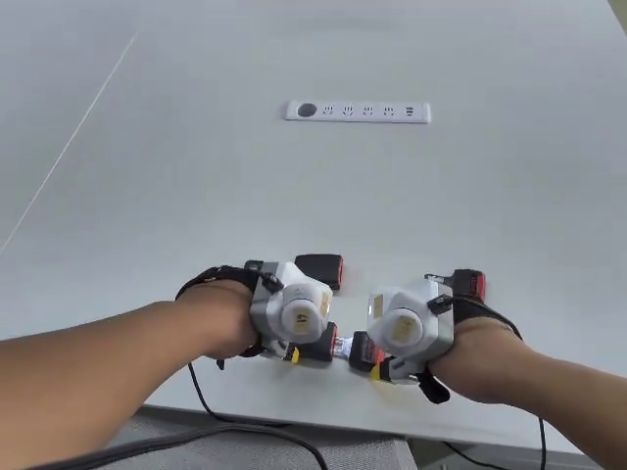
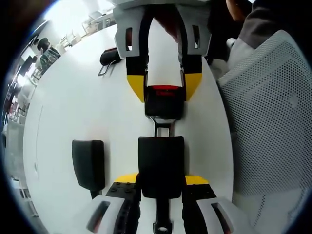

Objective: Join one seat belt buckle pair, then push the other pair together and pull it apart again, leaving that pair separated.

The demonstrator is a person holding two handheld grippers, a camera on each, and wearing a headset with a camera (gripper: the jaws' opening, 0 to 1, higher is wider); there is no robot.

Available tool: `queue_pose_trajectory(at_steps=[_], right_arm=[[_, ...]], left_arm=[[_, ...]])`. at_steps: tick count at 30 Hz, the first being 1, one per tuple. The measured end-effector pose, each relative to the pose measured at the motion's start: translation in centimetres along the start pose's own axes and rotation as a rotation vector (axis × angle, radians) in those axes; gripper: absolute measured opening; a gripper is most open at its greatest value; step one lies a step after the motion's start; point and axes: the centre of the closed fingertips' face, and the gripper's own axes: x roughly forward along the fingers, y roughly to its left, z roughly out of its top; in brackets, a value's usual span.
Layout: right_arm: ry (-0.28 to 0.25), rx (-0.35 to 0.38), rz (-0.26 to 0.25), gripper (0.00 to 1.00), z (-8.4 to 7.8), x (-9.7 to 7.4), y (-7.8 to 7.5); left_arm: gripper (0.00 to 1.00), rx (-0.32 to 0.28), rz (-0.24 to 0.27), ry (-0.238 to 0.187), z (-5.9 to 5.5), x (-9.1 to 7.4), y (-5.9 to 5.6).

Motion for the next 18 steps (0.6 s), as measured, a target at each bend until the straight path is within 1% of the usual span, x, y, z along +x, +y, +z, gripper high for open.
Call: queue_pose_trajectory(at_steps=[7, 8, 13, 16, 18], right_arm=[[0.001, -0.012, 0.005, 0.32, 0.1, 0.1, -0.5], [0.0, -0.001, 0.011, 0.32, 0.2, 0.1, -0.6], [0.006, -0.012, 0.023, 0.31, 0.4, 0.2, -0.6], [-0.003, -0.013, 0.022, 0.31, 0.9, 0.4, -0.6], [-0.01, -0.013, 0.019, 0.31, 1.5, 0.6, -0.5]], left_arm=[[0.32, 0.011, -0.014, 0.006, 0.1, 0.1, 0.0], [0.32, 0.01, -0.015, 0.008, 0.0, 0.1, 0.0], [0.32, 0.009, -0.019, 0.01, 0.0, 0.1, 0.0], [0.32, -0.003, -0.021, 0.002, 0.0, 0.1, 0.0], [0.32, 0.006, -0.019, 0.0, 0.0, 0.1, 0.0]])
